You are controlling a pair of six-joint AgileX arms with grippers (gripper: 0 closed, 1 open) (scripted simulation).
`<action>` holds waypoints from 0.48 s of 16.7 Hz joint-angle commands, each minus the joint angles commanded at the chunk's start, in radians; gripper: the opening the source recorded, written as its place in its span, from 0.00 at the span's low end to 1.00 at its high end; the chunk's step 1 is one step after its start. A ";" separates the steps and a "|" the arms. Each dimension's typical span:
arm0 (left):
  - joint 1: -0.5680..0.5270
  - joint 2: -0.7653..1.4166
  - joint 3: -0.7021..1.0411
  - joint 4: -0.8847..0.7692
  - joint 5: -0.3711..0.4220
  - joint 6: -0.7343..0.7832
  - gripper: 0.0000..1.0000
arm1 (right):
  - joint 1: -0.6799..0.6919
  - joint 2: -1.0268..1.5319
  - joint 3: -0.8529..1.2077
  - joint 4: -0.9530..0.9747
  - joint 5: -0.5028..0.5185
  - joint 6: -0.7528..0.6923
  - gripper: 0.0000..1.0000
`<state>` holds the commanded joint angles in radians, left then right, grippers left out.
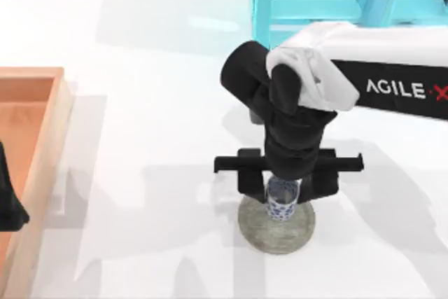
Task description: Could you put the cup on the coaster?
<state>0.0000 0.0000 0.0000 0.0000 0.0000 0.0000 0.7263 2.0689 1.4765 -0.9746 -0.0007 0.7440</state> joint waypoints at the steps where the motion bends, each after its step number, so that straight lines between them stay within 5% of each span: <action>1: 0.000 0.000 0.000 0.000 0.000 0.000 1.00 | 0.000 0.000 0.000 0.000 0.000 0.000 0.00; 2: 0.000 0.000 0.000 0.000 0.000 0.000 1.00 | 0.000 0.000 0.000 0.000 0.000 0.000 0.00; 8: 0.000 0.000 0.000 0.000 0.000 0.000 1.00 | 0.000 0.000 0.000 0.000 0.000 0.000 0.45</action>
<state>0.0000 0.0000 0.0000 0.0000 0.0000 0.0000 0.7263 2.0689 1.4765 -0.9746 -0.0007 0.7440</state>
